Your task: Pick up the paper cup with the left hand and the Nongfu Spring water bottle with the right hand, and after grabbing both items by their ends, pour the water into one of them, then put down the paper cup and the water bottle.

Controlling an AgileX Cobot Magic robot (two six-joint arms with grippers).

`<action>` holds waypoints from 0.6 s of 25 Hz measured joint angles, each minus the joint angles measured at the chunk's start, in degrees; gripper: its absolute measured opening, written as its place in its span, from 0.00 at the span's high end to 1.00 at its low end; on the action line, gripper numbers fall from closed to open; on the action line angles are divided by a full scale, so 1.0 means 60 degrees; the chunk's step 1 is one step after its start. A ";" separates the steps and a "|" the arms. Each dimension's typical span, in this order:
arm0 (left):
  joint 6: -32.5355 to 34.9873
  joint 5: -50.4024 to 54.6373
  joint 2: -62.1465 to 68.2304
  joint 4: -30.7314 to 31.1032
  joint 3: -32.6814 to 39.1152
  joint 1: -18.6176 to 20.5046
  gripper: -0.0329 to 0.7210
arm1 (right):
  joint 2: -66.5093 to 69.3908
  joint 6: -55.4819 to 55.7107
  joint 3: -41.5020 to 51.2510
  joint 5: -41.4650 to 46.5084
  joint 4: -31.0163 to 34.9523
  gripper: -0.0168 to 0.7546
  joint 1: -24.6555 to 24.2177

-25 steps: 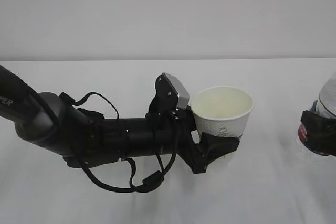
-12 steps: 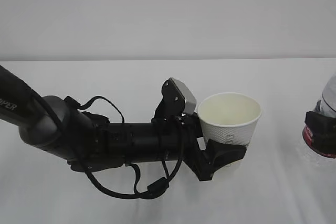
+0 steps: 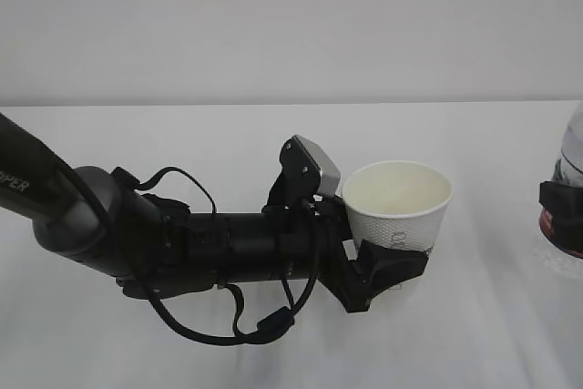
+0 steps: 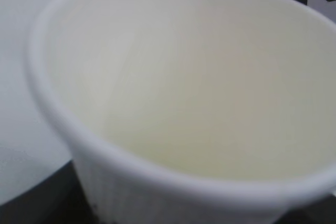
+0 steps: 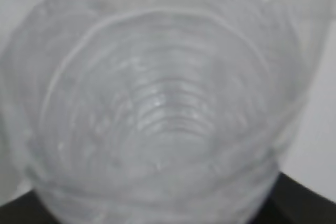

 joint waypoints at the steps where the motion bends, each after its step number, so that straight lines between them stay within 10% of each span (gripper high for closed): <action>1: -0.0015 0.0000 0.0000 0.0000 0.0000 -0.0017 0.25 | 0.0000 0.0000 -0.0021 0.0066 0.0000 0.38 0.0000; 15: -0.0184 0.0965 0.0044 0.0445 -0.0932 -0.0730 0.25 | -0.0004 -0.0998 -0.0480 0.1144 -0.0189 0.38 0.0000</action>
